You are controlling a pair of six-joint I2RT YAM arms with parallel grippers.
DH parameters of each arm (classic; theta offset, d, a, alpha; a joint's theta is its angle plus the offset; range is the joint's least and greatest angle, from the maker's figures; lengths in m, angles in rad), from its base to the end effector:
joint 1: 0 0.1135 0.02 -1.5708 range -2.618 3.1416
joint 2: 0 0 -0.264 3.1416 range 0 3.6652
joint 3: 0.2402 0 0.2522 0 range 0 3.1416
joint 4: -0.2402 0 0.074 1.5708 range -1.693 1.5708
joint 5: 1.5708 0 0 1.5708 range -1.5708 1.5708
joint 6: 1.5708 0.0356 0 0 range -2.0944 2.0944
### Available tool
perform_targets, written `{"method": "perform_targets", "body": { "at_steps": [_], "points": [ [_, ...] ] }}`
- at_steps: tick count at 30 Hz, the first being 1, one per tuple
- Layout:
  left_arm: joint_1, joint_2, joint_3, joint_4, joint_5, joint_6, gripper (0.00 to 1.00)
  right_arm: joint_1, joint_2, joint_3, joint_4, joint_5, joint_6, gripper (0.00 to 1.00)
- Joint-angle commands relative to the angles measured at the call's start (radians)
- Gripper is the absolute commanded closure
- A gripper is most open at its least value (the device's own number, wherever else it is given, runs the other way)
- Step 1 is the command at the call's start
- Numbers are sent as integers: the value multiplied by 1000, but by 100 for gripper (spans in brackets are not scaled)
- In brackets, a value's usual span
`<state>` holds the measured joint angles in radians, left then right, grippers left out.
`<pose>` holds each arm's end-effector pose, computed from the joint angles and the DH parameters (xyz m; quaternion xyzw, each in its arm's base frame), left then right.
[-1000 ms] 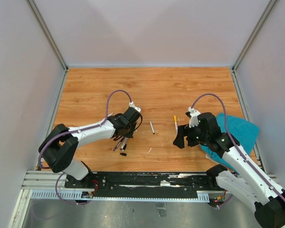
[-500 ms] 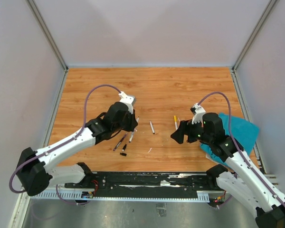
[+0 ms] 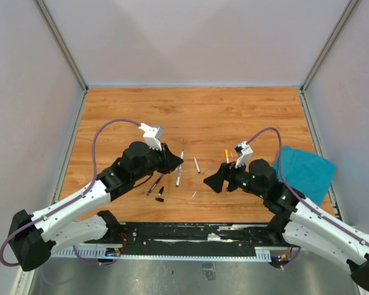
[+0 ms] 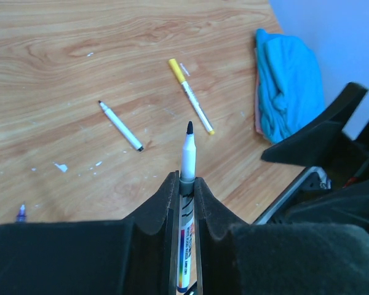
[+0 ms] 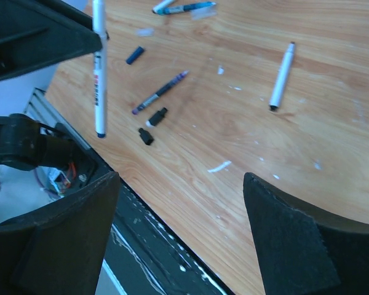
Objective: Insert the pens into the pen caps
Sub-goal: Pick up the pen from the center of the board.
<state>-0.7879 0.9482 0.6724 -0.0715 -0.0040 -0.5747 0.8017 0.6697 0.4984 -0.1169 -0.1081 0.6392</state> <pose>0.1561 -0.1567 0.2817 0.0860 0.8141 -0.3604 0.4471 0.1151 0.1245 0.2636 -0.0971 0.7949 0.4266 0.4204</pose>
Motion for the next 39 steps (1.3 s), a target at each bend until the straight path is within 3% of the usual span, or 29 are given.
{"method": "perform_targets", "body": {
  "at_steps": [1,7,20,39],
  "points": [
    [-5,-40,-46,127,54,-68,88,96,55,-70,331,77,134,19],
    [-5,-54,-58,150,58,-95,88,186,154,-94,546,120,184,20],
    [-5,-63,-65,164,46,-107,89,266,292,-115,753,144,248,26],
    [-5,-86,-92,174,37,-126,89,289,515,-66,932,89,295,63]
  ]
}}
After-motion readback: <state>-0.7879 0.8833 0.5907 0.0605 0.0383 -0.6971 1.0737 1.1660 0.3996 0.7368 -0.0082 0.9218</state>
